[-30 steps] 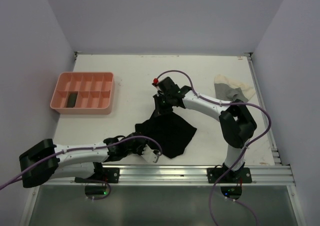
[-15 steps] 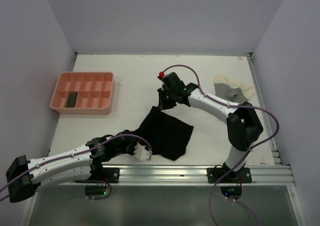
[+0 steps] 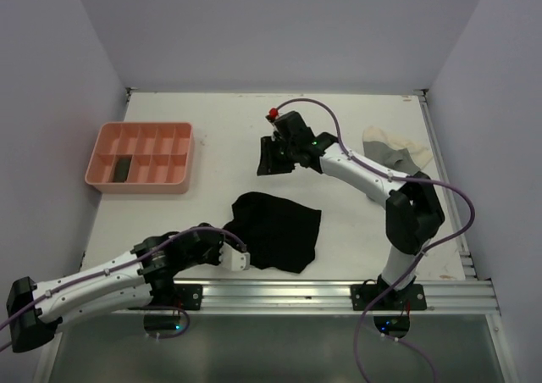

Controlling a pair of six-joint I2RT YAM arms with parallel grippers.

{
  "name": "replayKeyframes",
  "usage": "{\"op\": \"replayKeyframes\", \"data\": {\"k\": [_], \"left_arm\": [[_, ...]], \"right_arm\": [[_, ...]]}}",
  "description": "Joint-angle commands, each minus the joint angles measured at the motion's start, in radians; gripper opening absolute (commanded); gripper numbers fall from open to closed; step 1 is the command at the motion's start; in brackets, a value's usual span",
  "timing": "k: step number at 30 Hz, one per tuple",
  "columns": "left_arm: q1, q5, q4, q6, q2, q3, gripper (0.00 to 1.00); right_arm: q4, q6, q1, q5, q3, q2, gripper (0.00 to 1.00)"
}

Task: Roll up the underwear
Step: Flatten the underwear

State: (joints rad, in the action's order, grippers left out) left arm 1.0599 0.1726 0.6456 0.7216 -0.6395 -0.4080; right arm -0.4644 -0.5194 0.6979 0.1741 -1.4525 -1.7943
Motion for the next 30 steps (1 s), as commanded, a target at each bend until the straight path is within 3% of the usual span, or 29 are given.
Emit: {"op": "replayKeyframes", "data": {"k": [1, 2, 8, 13, 14, 20, 21, 24, 30], "left_arm": [[-0.017, 0.083, -0.04, -0.112, -0.015, -0.005, 0.0], [-0.04, 0.091, -0.043, -0.131, -0.015, -0.006, 0.0], [-0.248, 0.029, -0.08, -0.16, -0.058, -0.055, 0.33], [-0.466, -0.166, -0.035, -0.156, -0.251, -0.242, 0.51], [-0.563, -0.288, -0.015, -0.136, -0.29, -0.283, 0.55], [-0.901, -0.702, 0.208, -0.022, -0.658, -0.694, 0.59], [-0.916, -0.744, 0.244, -0.007, -0.701, -0.785, 0.61], [-0.925, -0.892, 0.342, 0.061, -0.822, -0.87, 0.62], [-0.925, -1.044, 0.378, 0.102, -0.962, -0.832, 0.62]], "right_arm": [[-0.006, 0.013, -0.017, -0.036, -0.003, 0.064, 0.41], [-0.023, 0.019, -0.038, -0.042, 0.015, 0.111, 0.39], [-0.12, 0.087, -0.084, -0.056, 0.224, 0.266, 0.26], [-0.14, 0.078, -0.123, -0.088, 0.359, 0.311, 0.35], [-0.14, 0.073, -0.155, -0.085, 0.388, 0.317, 0.38], [-0.088, 0.021, -0.235, -0.028, 0.5, 0.386, 0.46], [-0.068, 0.013, -0.239, -0.016, 0.527, 0.388, 0.47], [-0.01, -0.007, -0.265, 0.021, 0.584, 0.4, 0.5], [0.131, -0.041, -0.294, 0.13, 0.673, 0.391, 0.49]]}}
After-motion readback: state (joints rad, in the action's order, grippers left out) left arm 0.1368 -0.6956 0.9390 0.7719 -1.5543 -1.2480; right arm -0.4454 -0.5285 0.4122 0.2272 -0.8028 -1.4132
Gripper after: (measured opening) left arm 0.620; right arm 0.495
